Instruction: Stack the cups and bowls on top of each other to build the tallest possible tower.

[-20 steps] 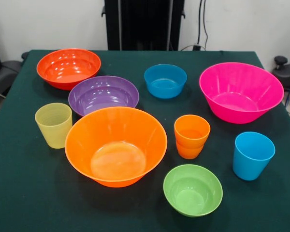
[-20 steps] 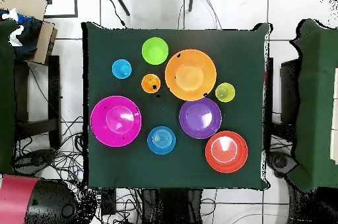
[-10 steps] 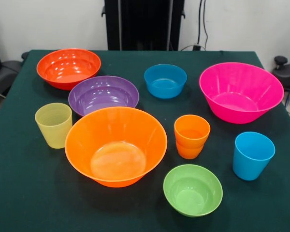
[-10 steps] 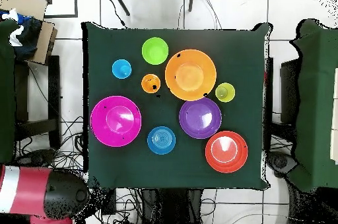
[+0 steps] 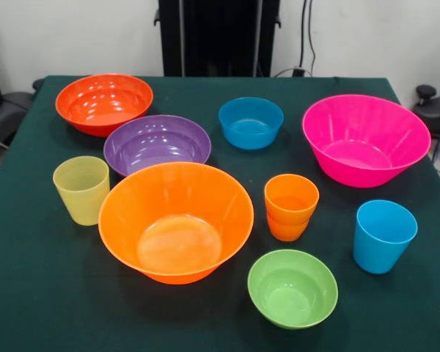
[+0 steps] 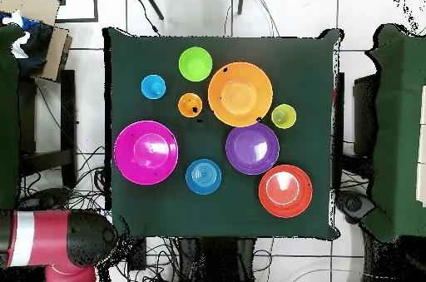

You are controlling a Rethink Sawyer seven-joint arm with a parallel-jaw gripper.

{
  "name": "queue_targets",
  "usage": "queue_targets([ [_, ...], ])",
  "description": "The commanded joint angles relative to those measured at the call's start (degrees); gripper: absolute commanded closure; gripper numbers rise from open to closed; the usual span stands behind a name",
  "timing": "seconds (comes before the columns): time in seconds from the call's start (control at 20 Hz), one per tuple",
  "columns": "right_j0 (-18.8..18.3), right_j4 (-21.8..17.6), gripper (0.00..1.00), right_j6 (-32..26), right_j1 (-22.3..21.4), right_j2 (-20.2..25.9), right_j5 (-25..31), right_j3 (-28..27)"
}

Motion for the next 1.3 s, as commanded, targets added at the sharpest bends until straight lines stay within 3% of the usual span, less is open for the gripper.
queue_targets([
  [0.05,0.74,-3.5,1.0,15.38,2.76,3.21,7.84,-6.5],
  [0.8,3.89,-3.72,1.0,17.45,0.99,5.62,8.04,-3.84],
  [1.1,9.71,-7.6,1.0,21.77,0.3,5.8,3.26,2.6],
  [1.3,12.95,-10.03,1.0,25.94,1.03,6.8,3.5,2.72],
])
